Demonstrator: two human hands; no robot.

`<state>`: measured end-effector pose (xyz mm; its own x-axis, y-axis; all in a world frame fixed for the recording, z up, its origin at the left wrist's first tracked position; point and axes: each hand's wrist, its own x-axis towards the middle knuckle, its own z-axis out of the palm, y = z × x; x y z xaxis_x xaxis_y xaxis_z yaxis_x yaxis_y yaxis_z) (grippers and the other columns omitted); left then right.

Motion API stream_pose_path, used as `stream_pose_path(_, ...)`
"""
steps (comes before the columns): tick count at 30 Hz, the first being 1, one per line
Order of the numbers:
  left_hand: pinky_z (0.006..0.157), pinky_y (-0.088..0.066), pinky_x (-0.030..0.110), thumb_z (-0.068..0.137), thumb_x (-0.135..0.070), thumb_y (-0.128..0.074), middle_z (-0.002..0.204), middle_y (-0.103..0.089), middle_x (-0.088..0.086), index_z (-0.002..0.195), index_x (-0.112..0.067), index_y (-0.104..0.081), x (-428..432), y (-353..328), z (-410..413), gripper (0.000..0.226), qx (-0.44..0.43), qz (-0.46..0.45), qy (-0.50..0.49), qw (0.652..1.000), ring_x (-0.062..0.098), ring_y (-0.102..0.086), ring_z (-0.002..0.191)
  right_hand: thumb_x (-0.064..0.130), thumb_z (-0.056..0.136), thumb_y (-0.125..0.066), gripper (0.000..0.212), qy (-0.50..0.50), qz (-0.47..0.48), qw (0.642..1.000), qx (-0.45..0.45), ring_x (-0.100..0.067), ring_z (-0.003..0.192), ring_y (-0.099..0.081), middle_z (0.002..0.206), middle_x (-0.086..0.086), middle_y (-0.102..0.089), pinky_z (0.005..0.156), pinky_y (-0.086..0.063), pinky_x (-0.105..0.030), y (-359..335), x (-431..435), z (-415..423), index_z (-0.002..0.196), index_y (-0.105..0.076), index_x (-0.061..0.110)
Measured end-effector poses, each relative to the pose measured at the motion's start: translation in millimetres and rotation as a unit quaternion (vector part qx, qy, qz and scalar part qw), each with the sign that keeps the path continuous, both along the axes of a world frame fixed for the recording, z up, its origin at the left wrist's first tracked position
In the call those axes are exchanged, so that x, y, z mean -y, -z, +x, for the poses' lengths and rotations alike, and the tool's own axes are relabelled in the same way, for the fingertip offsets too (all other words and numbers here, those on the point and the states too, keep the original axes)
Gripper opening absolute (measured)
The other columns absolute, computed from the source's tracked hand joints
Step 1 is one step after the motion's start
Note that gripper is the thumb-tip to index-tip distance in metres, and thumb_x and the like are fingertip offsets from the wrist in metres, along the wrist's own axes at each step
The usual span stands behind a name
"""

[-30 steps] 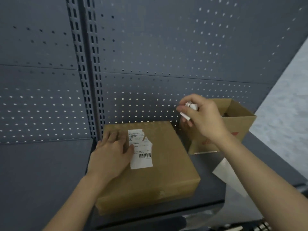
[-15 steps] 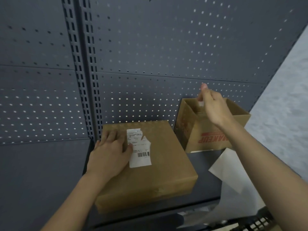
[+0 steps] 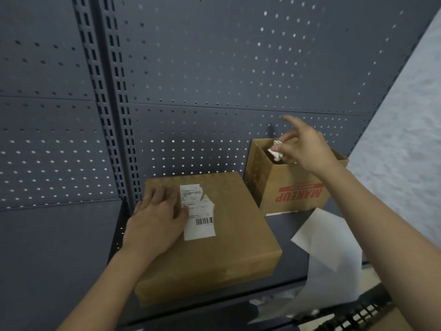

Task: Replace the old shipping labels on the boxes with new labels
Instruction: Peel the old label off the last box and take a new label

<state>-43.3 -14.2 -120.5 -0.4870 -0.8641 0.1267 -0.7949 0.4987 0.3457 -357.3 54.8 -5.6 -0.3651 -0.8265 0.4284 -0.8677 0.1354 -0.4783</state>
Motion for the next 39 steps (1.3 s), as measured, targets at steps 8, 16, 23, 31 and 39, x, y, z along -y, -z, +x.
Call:
stream_pose_path(8,0.115,-0.031,0.044,0.099,-0.051,-0.036,0.159,-0.026,0.001,0.155,-0.022,-0.028,0,1,0,0.063,-0.013,-0.003,0.000,1.000,0.022,-0.020,0.147,0.016,0.091,-0.067,0.016,-0.012,-0.011,0.997,-0.075,-0.019,0.098,-0.052,0.102,-0.004,-0.055,0.084,-0.036,-0.025,8,9,-14,0.101,-0.076,0.007)
stream_pose_path(16,0.116,-0.028,0.044,0.100,-0.050,-0.036,0.161,-0.021,0.000,0.155,-0.023,-0.027,0,1,0,0.062,-0.021,-0.003,-0.003,1.000,0.019,-0.010,0.151,-0.003,0.098,-0.046,0.040,-0.023,0.103,0.986,-0.128,-0.028,0.114,-0.061,0.128,-0.009,-0.065,0.095,-0.049,-0.034,10,7,-13,0.128,-0.065,0.017)
stream_pose_path(23,0.114,-0.030,0.043,0.099,-0.049,-0.038,0.159,-0.025,-0.001,0.154,-0.022,-0.031,-2,1,-1,0.061,-0.028,-0.009,-0.004,1.000,0.019,-0.013,0.150,0.004,0.093,-0.054,0.026,0.012,0.082,0.993,-0.079,-0.012,0.069,-0.061,0.102,-0.005,-0.069,0.061,-0.046,-0.021,8,8,-14,0.104,-0.070,0.021)
stream_pose_path(31,0.114,-0.033,0.045,0.098,-0.050,-0.037,0.159,-0.027,0.001,0.152,-0.021,-0.035,0,5,0,0.061,-0.027,-0.014,-0.004,1.000,0.021,-0.014,0.150,0.018,0.090,-0.068,0.022,0.009,0.054,0.989,-0.141,-0.018,0.102,-0.051,0.110,0.000,-0.046,0.093,-0.043,-0.032,12,11,-19,0.111,-0.074,0.015)
stream_pose_path(39,0.111,-0.038,0.045,0.097,-0.051,-0.038,0.158,-0.029,0.000,0.151,-0.022,-0.036,1,6,0,0.061,-0.028,-0.020,-0.004,0.999,0.020,-0.018,0.148,0.016,0.089,-0.070,0.008,0.017,0.038,0.994,-0.101,-0.012,0.082,-0.064,0.092,0.004,-0.069,0.078,-0.056,-0.037,12,8,-14,0.087,-0.068,0.024)
